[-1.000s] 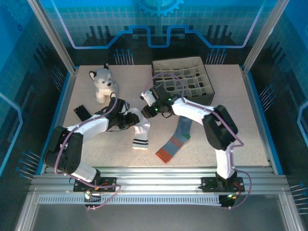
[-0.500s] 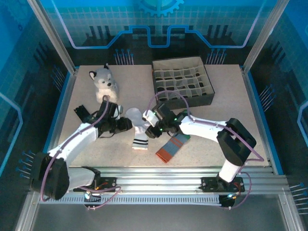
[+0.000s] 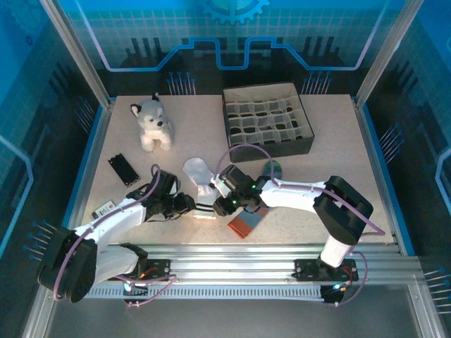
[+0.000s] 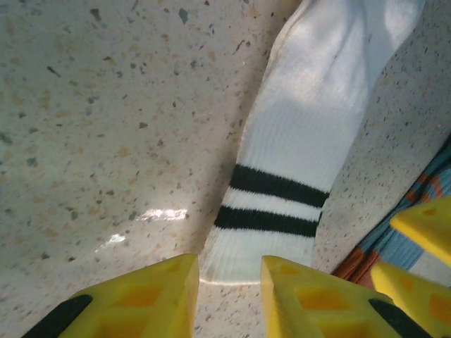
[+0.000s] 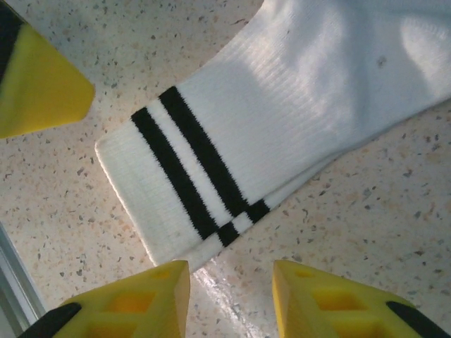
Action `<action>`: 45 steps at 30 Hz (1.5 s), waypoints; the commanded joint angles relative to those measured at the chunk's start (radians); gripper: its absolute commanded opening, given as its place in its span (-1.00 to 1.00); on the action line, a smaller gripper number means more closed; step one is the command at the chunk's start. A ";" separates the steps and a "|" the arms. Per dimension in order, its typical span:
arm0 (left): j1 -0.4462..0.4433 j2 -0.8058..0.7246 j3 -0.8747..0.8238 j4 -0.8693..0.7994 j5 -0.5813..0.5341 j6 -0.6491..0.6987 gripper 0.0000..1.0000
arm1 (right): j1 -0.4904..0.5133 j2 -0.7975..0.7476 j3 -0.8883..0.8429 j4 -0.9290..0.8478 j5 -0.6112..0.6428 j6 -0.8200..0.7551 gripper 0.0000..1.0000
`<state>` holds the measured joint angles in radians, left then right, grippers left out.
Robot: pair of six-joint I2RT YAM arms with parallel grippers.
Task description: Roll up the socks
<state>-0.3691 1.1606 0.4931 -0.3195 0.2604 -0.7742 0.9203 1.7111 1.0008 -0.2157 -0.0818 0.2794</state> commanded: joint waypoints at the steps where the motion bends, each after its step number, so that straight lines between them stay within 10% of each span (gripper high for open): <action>1: -0.008 0.046 -0.027 0.087 0.042 -0.050 -0.44 | 0.031 0.016 0.054 -0.066 0.024 0.066 -0.31; 15: -0.035 0.075 -0.068 0.140 0.049 -0.085 -0.40 | 0.031 0.109 0.141 -0.162 -0.034 0.051 -0.26; 35: -0.112 -0.063 -0.085 0.090 0.010 -0.194 -0.88 | -0.021 0.075 0.138 -0.192 -0.056 0.112 -0.34; 45: -0.117 0.008 -0.124 0.161 -0.005 -0.204 -0.64 | -0.024 0.103 0.145 -0.193 -0.080 0.089 -0.33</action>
<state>-0.4782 1.1427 0.3855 -0.1726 0.2707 -0.9733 0.9028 1.8145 1.1263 -0.3923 -0.1421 0.3775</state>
